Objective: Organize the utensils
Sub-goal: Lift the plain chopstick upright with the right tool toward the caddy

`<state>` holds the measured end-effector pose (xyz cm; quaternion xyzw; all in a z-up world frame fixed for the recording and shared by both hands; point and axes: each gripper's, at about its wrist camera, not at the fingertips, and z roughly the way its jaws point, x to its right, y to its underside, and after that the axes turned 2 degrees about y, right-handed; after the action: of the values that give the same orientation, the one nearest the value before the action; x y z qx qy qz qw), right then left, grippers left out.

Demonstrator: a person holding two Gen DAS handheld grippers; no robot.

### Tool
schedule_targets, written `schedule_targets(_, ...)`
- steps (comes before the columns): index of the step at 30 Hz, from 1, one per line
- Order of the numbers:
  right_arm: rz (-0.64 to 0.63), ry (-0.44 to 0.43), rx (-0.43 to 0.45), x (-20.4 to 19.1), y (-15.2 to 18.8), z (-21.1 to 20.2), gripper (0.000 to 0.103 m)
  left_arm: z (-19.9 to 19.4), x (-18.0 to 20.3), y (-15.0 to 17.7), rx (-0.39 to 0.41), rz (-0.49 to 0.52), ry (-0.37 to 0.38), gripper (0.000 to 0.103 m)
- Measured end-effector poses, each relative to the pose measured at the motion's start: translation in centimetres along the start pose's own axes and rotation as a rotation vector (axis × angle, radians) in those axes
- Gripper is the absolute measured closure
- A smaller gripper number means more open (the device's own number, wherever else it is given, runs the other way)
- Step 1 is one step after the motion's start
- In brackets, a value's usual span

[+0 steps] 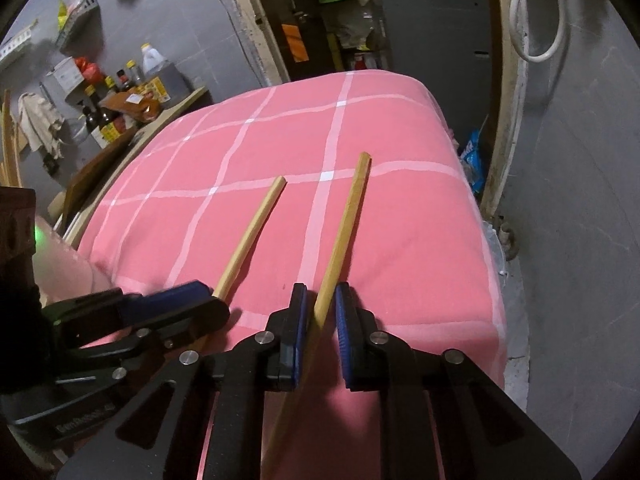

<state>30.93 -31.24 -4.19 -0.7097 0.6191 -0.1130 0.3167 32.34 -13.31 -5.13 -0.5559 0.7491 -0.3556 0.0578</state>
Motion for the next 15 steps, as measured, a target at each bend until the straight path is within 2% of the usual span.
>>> schedule_targets(2, 0.044, -0.014, 0.02, 0.5, 0.2, -0.3, 0.095, -0.1, 0.2, 0.2, 0.0, 0.005, -0.006, 0.096)
schedule_targets(15, 0.156, -0.116, 0.069, 0.4, 2.2, -2.2, 0.098, -1.7, 0.0, 2.1, 0.013, -0.016, -0.031, 0.098)
